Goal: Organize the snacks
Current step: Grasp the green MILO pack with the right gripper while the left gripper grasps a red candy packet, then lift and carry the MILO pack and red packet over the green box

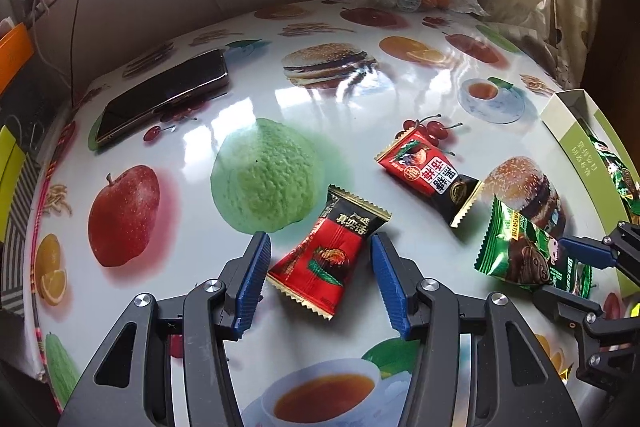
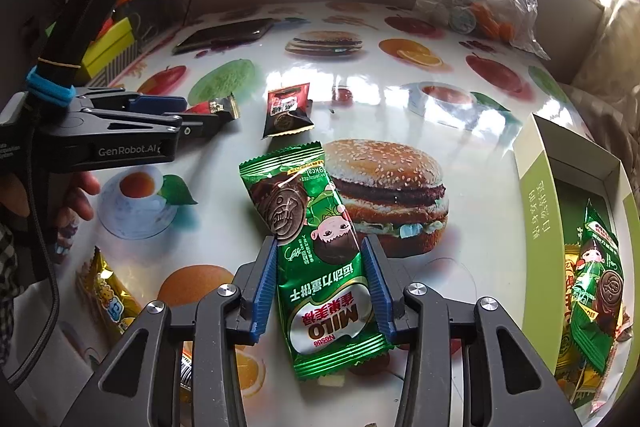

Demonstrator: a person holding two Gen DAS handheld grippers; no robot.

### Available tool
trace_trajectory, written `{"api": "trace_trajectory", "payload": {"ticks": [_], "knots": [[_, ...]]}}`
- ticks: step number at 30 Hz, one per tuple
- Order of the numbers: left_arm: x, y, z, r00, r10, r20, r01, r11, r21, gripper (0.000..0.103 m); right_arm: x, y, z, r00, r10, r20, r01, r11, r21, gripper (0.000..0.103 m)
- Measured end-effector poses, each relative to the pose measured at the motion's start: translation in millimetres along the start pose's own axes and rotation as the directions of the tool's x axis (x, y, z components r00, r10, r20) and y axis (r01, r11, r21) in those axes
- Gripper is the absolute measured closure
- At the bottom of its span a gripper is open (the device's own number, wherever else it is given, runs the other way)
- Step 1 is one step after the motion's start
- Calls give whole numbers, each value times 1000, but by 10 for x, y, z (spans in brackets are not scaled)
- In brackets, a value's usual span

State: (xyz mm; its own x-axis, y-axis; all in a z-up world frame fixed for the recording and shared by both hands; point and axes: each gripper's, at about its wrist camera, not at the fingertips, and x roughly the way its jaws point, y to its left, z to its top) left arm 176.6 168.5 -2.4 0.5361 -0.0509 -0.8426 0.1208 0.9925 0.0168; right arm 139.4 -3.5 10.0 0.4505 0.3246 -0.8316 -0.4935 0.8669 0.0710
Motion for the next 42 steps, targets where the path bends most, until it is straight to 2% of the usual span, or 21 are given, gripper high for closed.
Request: {"api": "trace_trajectory", "payload": {"ticks": [13, 15, 16, 18, 23, 42], "knots": [[51, 16, 53, 1000, -3, -3, 3, 999, -46, 50, -3, -9, 0, 1000, 6, 3, -6, 1000, 6, 62], [46, 1, 49, 1000, 2, 1, -2, 999, -45, 55, -2, -12, -4, 1000, 5, 2, -5, 1000, 5, 62], [41, 6, 50, 1000, 0, 4, 1, 999, -45, 62, -1, -14, -5, 1000, 6, 2, -6, 1000, 6, 62], [33, 13, 54, 1000, -7, 5, 8, 999, -52, 70, -6, -11, -2, 1000, 8, 2, -8, 1000, 8, 62], [19, 11, 41, 1000, -11, 8, 11, 998, -61, 77, -15, -20, -1, 1000, 12, 4, -12, 1000, 15, 62], [-277, -40, -15, 998, 0, 61, 5, 996, -93, 77, -69, -8, -32, 1000, 16, 13, -16, 1000, 25, 63]]}}
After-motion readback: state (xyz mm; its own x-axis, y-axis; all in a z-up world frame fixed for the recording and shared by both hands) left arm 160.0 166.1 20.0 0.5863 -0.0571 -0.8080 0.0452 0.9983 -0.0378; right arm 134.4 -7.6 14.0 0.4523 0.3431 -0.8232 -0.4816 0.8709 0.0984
